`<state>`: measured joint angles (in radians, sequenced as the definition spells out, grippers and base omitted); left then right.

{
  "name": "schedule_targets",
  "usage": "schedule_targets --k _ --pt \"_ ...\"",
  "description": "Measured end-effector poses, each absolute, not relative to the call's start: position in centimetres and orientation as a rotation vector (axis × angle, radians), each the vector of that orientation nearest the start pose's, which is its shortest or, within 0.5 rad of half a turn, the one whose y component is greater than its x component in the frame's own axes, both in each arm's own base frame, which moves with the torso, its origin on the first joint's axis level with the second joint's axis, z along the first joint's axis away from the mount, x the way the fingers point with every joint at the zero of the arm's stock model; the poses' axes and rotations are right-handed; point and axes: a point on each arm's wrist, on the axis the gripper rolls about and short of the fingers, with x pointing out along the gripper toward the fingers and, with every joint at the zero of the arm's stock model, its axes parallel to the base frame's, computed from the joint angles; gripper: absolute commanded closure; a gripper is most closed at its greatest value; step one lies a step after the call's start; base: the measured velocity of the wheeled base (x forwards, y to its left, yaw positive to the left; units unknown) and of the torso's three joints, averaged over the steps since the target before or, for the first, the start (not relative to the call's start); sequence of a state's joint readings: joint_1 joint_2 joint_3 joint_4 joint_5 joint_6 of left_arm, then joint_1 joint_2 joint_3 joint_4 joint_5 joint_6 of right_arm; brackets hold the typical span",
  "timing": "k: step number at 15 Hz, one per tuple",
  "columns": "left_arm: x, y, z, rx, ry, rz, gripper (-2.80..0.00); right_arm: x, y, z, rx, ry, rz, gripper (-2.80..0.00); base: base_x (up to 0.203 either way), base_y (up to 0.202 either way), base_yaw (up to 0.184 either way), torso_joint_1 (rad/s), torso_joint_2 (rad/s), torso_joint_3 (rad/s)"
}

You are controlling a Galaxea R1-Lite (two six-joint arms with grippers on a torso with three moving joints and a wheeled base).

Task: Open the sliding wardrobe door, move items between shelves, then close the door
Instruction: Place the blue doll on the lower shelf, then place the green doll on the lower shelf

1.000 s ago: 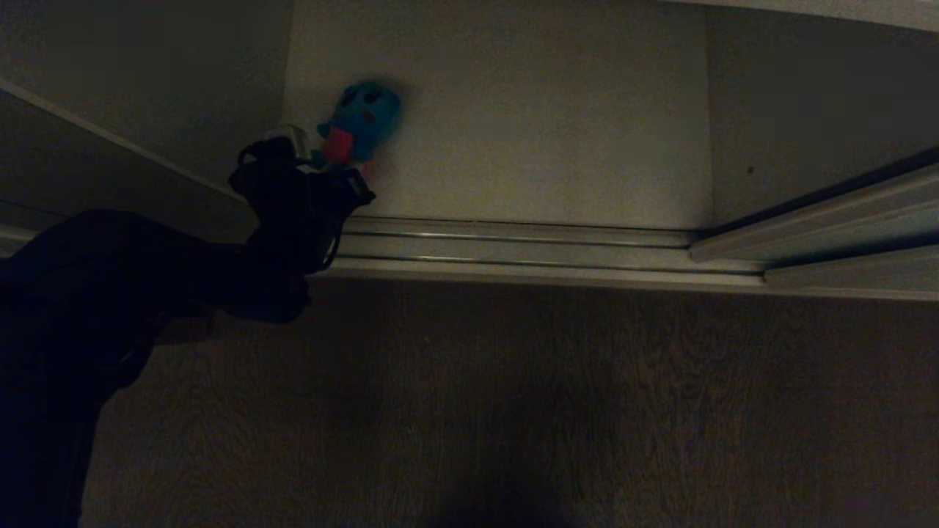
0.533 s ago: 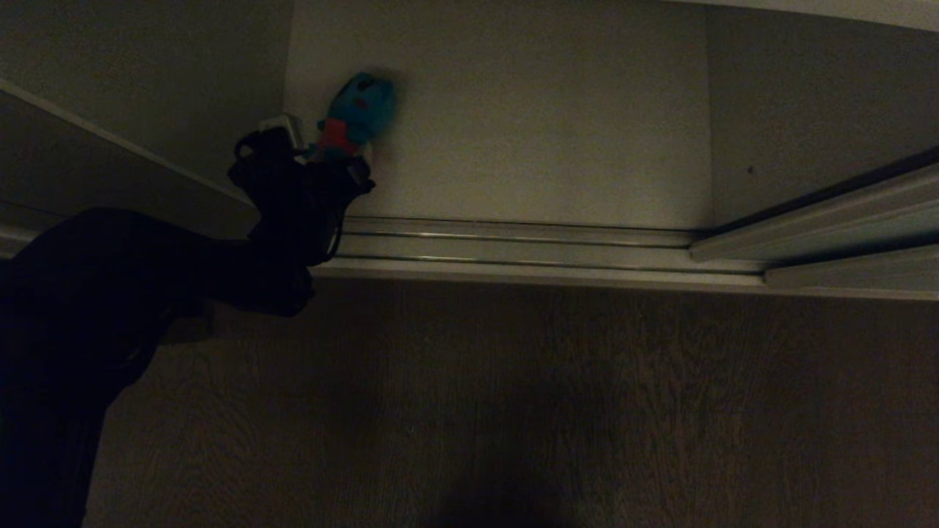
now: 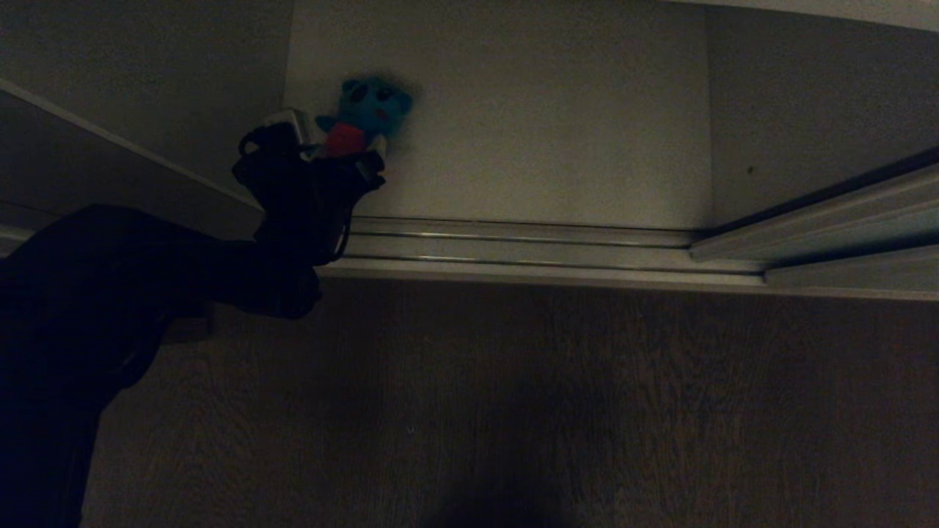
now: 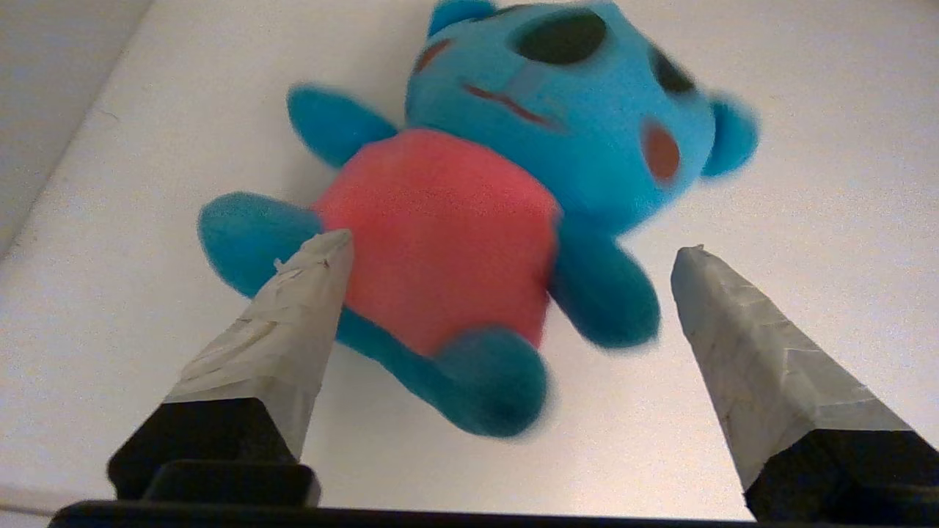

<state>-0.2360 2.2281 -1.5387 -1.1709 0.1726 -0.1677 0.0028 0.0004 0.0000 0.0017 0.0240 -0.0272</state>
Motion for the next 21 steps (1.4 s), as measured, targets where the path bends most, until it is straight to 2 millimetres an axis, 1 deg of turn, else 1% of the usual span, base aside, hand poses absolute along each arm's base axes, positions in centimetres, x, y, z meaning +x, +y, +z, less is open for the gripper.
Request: schedule_targets --k 5,6,9,10,12,13,15,16,18,20,21 --pt "43.1 -10.7 23.9 -0.252 -0.443 -0.120 -2.80 -2.3 0.0 7.5 -0.027 0.002 0.027 0.00 0.000 0.000 0.000 0.000 0.00 0.000" --pt "42.8 -10.6 24.3 -0.249 -0.440 -0.120 0.00 -2.3 0.0 7.5 -0.027 0.002 0.027 0.00 0.000 0.000 0.000 0.000 0.00 0.000" --pt "41.4 -10.2 25.9 -0.231 -0.383 -0.122 0.00 -2.3 0.0 7.5 -0.027 0.001 0.027 0.00 0.000 0.000 0.000 0.000 0.00 0.000" --pt "40.7 -10.0 26.4 -0.222 -0.359 -0.130 0.00 -2.3 0.0 7.5 -0.027 0.002 0.027 0.00 0.000 0.000 0.000 0.000 0.00 0.000" --pt "38.6 -9.6 26.9 -0.190 -0.278 -0.156 0.00 -2.3 0.0 7.5 -0.027 0.002 0.027 0.00 0.000 0.000 0.000 0.000 0.00 0.000" --pt "37.2 -9.2 26.9 -0.173 -0.222 -0.173 0.00 -2.3 0.0 7.5 -0.027 0.002 0.027 0.00 0.000 0.000 0.000 0.000 0.00 0.000" --pt "33.7 -8.4 27.1 -0.145 -0.107 -0.192 0.00 -2.3 0.0 7.5 -0.027 0.002 0.027 0.00 0.000 0.000 0.000 0.000 0.00 0.000" --pt "31.5 -7.9 27.1 -0.131 -0.048 -0.196 0.00 -2.3 0.0 7.5 -0.027 0.002 0.027 0.00 0.000 0.000 0.000 0.000 0.00 0.000" --pt "26.7 -6.7 27.2 -0.108 0.048 -0.197 0.00 -2.3 0.0 7.5 -0.027 0.002 0.027 0.00 0.000 0.000 0.000 0.000 0.00 0.000" --pt "21.2 -5.1 27.2 -0.088 0.118 -0.184 0.00 -2.3 0.0 7.5 -0.027 0.001 0.027 0.00 0.000 0.000 0.000 0.000 0.00 0.000" --pt "18.9 -4.4 27.1 -0.082 0.140 -0.170 0.00 -2.3 0.0 7.5 -0.027 0.002 0.027 0.00 0.000 0.000 0.000 0.000 0.00 0.000"
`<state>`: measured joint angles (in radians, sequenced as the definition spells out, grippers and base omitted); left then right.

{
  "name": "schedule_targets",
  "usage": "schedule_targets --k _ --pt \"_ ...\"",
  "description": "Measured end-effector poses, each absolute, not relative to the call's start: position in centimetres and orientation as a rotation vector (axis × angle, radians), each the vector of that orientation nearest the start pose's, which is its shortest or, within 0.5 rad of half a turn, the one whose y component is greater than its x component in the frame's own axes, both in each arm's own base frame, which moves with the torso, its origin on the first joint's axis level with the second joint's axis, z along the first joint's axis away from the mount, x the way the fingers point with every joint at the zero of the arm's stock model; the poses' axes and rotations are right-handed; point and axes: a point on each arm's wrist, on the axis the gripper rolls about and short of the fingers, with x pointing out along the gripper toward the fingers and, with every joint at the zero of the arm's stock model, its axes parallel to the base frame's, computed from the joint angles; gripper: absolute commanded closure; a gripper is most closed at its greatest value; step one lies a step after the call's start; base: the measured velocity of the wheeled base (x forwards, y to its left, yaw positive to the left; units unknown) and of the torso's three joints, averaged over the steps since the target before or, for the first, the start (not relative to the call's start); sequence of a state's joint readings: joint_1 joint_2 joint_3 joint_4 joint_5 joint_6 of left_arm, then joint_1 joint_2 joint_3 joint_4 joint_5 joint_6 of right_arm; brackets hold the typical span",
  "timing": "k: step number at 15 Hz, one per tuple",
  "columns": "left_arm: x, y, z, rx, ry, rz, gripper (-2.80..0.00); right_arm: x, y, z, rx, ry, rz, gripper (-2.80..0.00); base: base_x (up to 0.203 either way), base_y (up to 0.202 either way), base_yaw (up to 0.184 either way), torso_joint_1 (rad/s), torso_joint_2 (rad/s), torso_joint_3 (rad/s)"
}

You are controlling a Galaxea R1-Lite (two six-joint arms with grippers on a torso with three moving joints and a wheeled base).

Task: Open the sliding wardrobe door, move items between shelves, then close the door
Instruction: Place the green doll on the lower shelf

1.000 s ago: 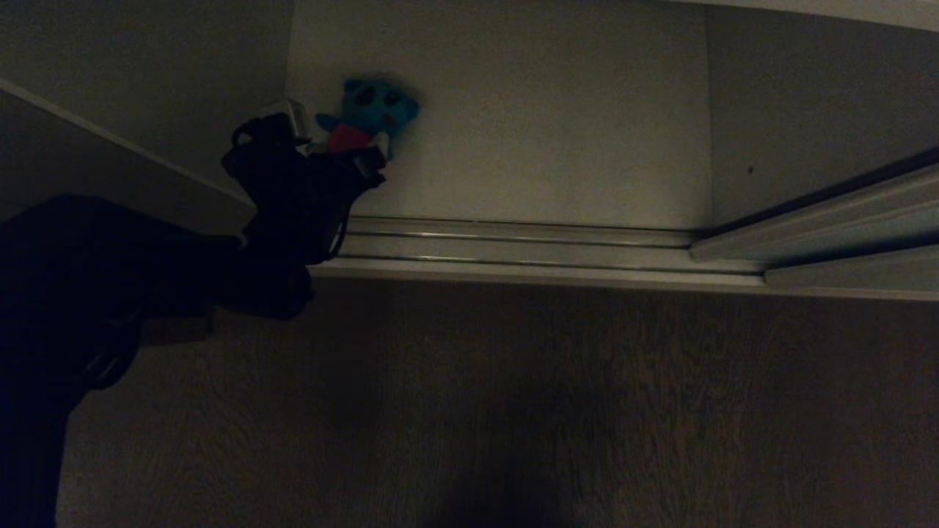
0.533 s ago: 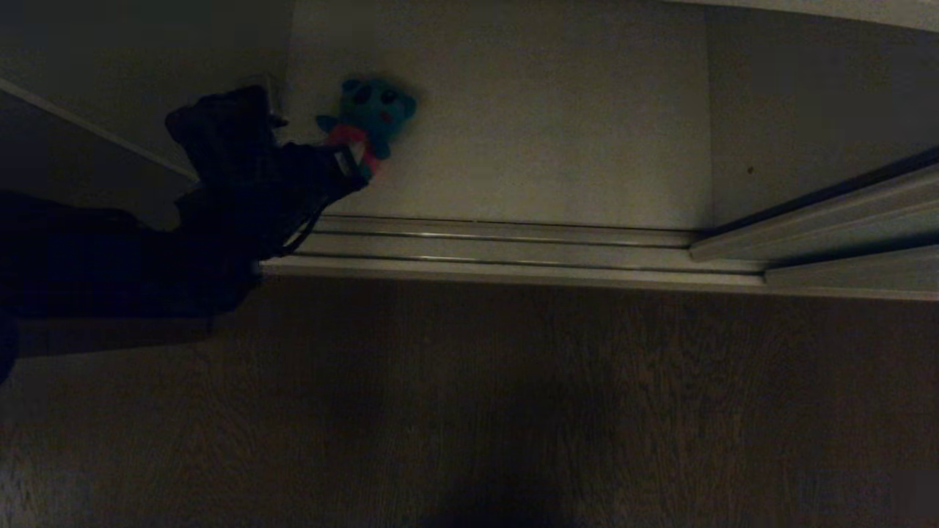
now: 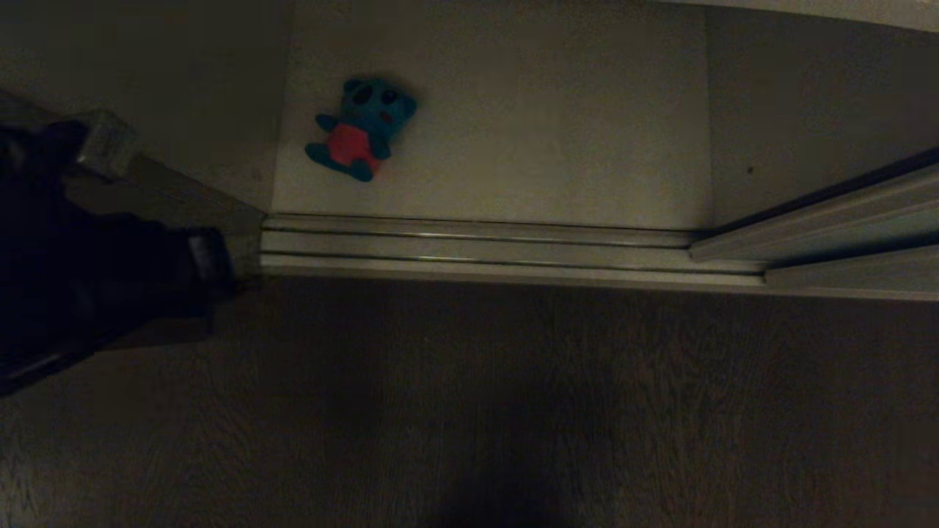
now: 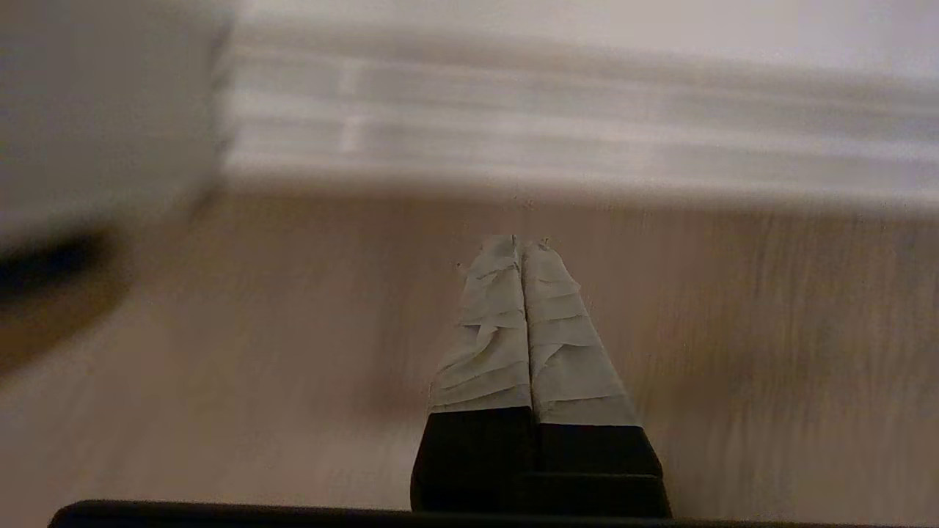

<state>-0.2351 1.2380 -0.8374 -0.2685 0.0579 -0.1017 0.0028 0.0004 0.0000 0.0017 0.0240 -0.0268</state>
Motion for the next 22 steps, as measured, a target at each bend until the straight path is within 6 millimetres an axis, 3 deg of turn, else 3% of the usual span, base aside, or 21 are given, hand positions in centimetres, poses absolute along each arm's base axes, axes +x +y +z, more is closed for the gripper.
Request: schedule_targets --k 3,5,8,10,13,15,22 --pt "11.4 -1.6 25.8 -0.046 0.187 -0.100 0.00 -2.3 0.0 7.5 -0.027 0.002 0.027 0.00 0.000 0.000 0.000 0.000 0.00 0.000" --pt "6.7 -0.6 24.0 -0.019 0.171 -0.080 0.00 -2.3 0.0 7.5 -0.027 0.002 0.027 0.00 0.000 0.000 0.000 0.000 0.00 0.000" --pt "1.2 -0.1 19.6 0.014 0.102 -0.061 0.00 -2.3 0.0 7.5 -0.027 0.001 0.027 0.00 0.000 0.000 0.000 0.000 0.00 0.000" --pt "-1.2 -0.1 16.1 0.042 0.060 -0.044 0.00 -2.3 0.0 7.5 -0.027 0.002 0.027 0.00 0.000 0.000 0.000 0.000 0.00 0.000" --pt "-2.4 0.0 10.6 0.073 0.033 -0.002 0.00 -2.3 0.0 7.5 -0.027 0.002 0.027 0.00 0.000 0.000 0.000 0.000 0.00 0.000" --pt "-2.2 0.0 8.4 0.075 0.021 0.003 0.00 -2.3 0.0 7.5 -0.027 0.001 0.027 0.00 0.000 0.000 0.000 0.000 0.00 0.000" --pt "-2.3 -0.1 7.7 0.058 -0.009 -0.020 0.00 -2.3 0.0 7.5 -0.027 0.002 0.027 0.00 0.000 0.000 0.000 0.000 0.00 0.000"
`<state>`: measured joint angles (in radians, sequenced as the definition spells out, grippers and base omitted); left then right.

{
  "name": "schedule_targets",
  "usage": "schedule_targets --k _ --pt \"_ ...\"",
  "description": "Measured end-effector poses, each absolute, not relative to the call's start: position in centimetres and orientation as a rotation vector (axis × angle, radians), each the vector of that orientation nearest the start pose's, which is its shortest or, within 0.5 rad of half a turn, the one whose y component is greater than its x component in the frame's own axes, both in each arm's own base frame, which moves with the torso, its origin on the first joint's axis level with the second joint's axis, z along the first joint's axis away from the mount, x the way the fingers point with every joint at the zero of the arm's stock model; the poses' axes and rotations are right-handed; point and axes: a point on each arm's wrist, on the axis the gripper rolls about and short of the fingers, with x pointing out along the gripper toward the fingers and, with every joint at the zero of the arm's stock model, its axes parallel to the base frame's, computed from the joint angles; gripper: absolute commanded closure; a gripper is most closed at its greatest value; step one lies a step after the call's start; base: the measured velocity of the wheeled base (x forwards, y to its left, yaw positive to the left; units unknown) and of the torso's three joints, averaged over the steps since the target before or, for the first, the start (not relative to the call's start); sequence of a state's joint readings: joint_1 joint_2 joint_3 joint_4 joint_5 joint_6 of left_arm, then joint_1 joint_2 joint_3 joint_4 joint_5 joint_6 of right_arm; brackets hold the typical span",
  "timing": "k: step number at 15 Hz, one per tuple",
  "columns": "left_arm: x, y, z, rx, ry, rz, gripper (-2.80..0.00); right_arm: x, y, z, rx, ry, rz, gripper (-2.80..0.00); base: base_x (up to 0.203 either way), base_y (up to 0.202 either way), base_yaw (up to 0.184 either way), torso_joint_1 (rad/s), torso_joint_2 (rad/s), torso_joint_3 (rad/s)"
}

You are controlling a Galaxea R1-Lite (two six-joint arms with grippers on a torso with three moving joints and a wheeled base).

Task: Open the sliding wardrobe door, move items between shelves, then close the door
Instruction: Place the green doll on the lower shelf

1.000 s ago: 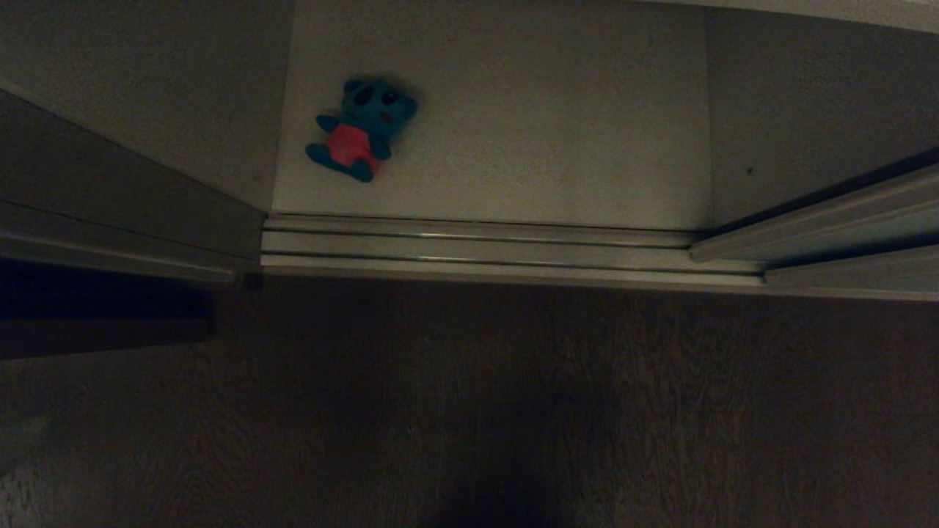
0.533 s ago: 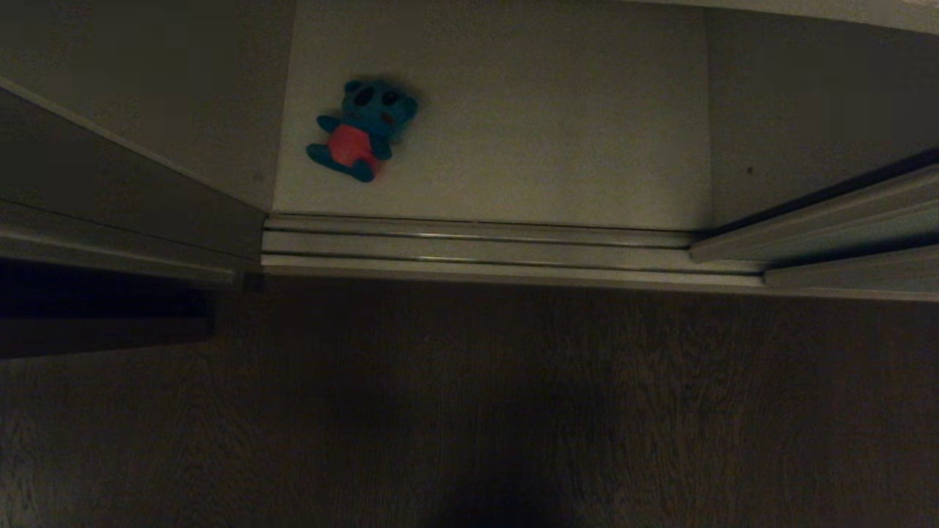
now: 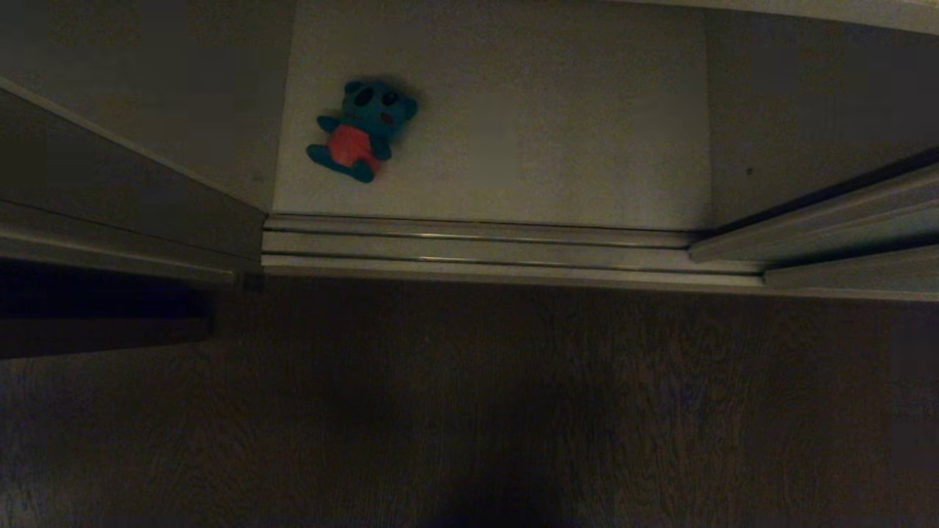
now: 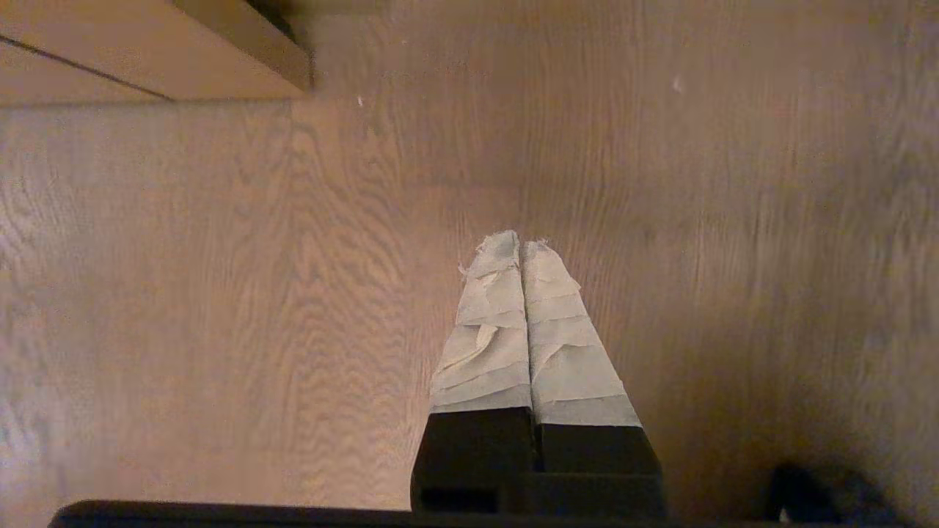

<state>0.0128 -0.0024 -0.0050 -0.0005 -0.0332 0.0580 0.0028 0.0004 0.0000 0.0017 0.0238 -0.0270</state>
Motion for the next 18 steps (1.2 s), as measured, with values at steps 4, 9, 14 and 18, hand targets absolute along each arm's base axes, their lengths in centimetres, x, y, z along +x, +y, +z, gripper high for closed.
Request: schedule_targets --k 4,9,14,18 --pt "-2.33 -0.10 7.58 0.064 -0.006 -0.017 0.00 -2.28 0.05 7.53 -0.027 0.002 0.027 0.00 0.000 0.000 0.000 0.000 0.00 0.000" --pt "-2.32 -0.10 7.51 0.074 0.001 -0.019 0.00 -2.28 0.05 7.53 -0.027 0.002 0.027 0.00 0.000 0.000 0.000 0.001 0.00 0.035" --pt "-2.32 -0.10 7.51 0.073 0.001 -0.020 0.00 -2.28 0.05 7.53 -0.027 0.002 0.027 0.00 0.000 0.000 0.000 0.004 0.00 0.175" --pt "-2.31 -0.10 7.52 0.064 -0.001 -0.019 0.00 -2.28 0.05 7.53 -0.027 0.002 0.027 0.00 0.000 0.000 0.000 0.003 0.00 0.202"
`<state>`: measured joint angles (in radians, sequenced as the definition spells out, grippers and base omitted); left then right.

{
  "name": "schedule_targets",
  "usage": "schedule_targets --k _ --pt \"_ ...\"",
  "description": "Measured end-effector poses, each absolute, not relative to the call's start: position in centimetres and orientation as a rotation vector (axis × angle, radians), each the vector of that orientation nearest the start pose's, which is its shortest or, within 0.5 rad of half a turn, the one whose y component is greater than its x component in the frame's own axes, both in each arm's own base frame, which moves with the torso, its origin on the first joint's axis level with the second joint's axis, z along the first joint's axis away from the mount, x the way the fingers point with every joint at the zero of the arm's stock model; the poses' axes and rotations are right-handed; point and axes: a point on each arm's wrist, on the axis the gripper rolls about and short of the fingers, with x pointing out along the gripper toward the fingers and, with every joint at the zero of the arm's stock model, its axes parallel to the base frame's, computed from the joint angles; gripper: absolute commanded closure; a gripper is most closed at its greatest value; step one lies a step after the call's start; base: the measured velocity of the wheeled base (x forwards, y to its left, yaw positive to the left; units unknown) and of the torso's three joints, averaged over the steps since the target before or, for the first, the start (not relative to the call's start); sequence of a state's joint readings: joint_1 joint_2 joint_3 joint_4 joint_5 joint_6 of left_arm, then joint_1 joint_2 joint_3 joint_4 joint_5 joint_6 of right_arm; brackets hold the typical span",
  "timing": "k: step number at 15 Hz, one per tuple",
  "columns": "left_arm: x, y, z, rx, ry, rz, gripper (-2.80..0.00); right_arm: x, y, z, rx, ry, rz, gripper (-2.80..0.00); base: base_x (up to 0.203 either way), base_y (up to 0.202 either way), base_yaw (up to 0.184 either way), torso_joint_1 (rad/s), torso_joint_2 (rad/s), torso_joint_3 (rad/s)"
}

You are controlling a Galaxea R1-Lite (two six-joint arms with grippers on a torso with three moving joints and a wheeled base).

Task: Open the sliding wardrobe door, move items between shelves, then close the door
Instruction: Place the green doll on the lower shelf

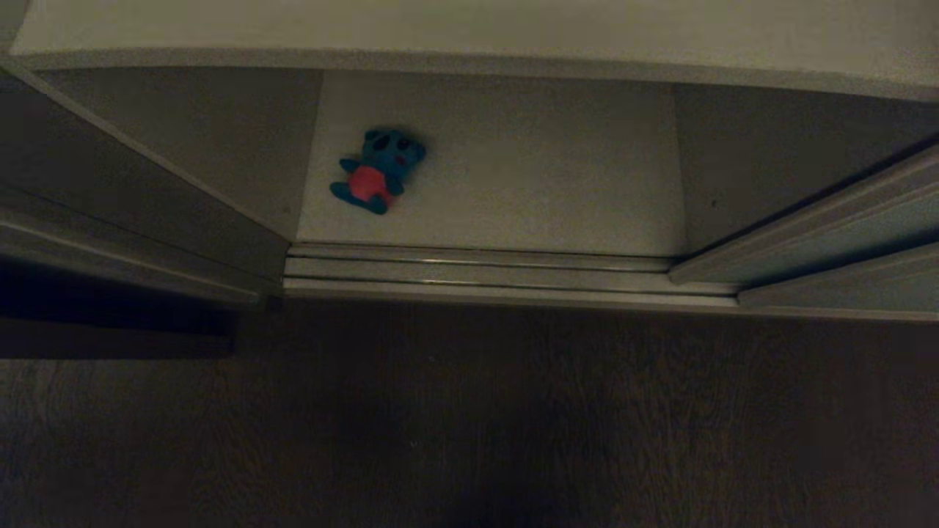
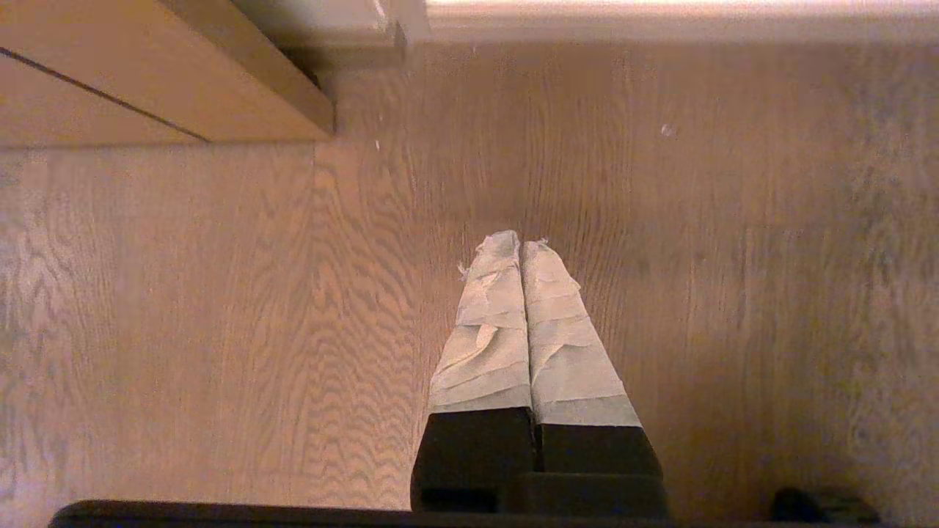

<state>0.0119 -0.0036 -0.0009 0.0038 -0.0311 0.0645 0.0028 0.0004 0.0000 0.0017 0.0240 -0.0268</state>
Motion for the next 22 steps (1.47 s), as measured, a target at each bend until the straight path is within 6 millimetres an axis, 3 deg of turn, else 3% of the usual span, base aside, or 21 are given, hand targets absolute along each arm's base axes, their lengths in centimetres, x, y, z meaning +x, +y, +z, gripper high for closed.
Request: schedule_targets --k 22 --pt "-2.30 -0.10 7.50 0.071 0.002 -0.020 0.00 -2.28 0.05 7.53 -0.027 0.001 0.027 0.00 0.000 0.000 0.000 0.002 0.00 0.203"
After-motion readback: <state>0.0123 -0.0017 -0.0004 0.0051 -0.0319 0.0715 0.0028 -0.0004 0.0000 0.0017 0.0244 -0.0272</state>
